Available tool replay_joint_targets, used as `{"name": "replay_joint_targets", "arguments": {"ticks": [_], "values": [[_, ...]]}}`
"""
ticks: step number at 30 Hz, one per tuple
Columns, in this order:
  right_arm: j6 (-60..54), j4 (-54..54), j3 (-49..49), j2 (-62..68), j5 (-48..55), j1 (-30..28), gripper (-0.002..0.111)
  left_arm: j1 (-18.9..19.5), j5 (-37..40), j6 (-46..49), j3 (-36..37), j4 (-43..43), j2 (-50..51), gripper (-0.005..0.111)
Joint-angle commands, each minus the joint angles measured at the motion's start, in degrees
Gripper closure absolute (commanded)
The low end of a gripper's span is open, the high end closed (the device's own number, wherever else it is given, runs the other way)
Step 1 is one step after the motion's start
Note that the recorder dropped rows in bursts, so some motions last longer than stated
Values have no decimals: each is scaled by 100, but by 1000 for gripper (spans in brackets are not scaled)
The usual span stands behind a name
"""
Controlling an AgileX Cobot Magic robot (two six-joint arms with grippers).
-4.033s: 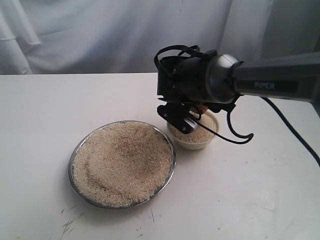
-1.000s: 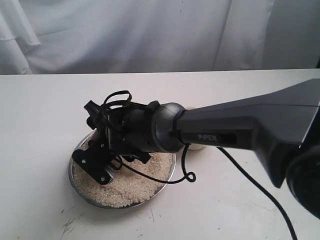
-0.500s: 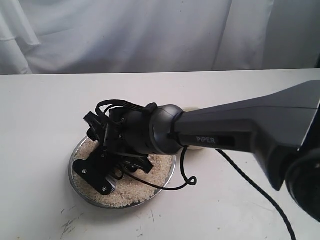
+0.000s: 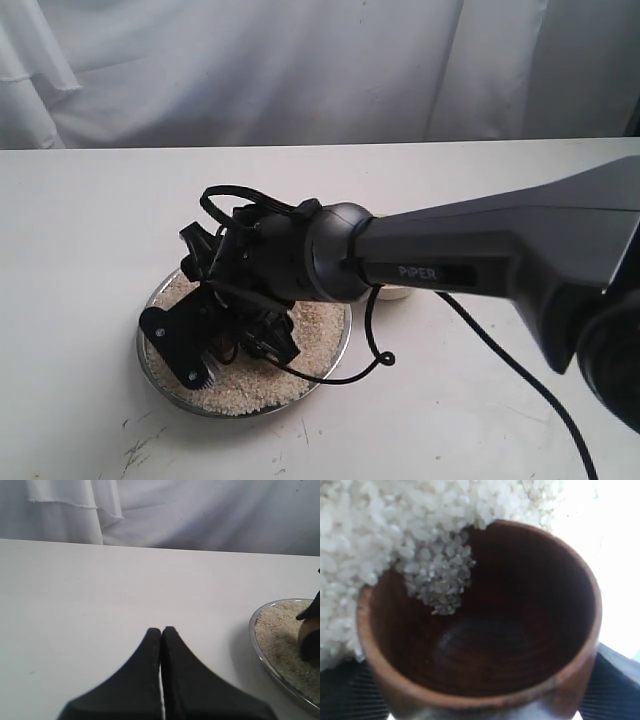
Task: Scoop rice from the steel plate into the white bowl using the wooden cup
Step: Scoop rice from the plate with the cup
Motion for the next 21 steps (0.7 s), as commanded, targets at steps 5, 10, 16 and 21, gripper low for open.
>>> {"name": "replay_joint_targets", "arguments": {"ticks": [5,10,16,21], "values": [[282,441,24,-18,9,-194,108,-15,-81,0,28,6,-24,107],[297,840,12,-42,-55,-366,108,-15,-81,0,28,6,-24,107],[297,1099,12,-52,-129,-487,108,-15,-81,0,28,6,-24,107],[297,1027,12,-222,-215,-552,108,-15,-81,0,28,6,-24,107]]}}
